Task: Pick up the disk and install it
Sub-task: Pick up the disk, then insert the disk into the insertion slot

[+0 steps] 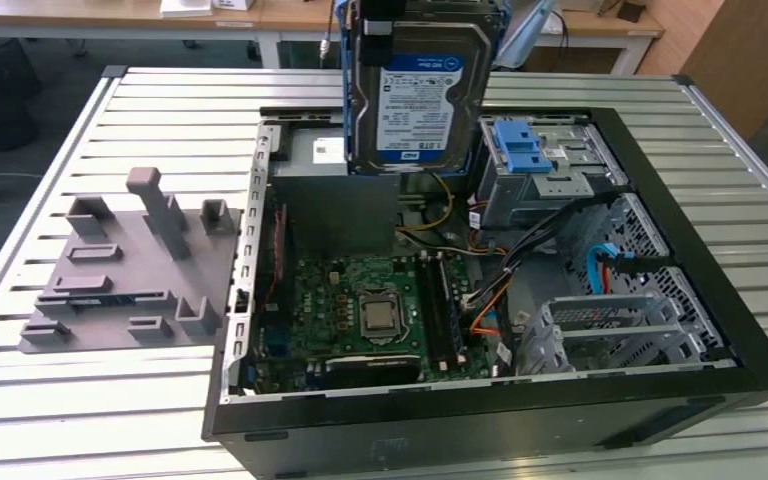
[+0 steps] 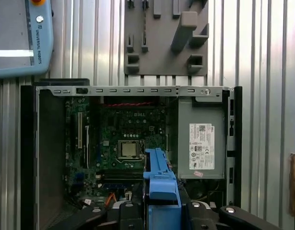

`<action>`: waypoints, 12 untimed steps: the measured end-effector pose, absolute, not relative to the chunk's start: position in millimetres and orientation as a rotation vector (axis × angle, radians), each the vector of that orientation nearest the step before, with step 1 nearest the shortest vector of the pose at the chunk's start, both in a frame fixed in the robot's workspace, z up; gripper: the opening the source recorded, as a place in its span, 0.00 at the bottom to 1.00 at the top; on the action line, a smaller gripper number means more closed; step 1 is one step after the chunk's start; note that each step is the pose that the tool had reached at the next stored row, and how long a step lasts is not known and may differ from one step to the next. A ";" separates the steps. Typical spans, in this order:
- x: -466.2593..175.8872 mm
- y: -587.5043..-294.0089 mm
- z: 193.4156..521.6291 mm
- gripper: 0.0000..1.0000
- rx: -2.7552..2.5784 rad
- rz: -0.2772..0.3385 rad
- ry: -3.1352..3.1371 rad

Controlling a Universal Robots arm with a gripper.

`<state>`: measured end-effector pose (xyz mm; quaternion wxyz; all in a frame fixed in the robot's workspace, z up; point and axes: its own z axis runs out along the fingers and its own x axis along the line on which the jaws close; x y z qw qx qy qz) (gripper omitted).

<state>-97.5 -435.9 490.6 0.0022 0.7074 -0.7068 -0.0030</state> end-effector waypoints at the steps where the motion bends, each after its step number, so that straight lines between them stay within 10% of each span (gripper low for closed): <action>1: -94.7 -437.1 490.5 0.36 2.219 -0.010 -2.217; 12: -91.7 -437.8 490.5 0.36 2.219 -0.010 -2.217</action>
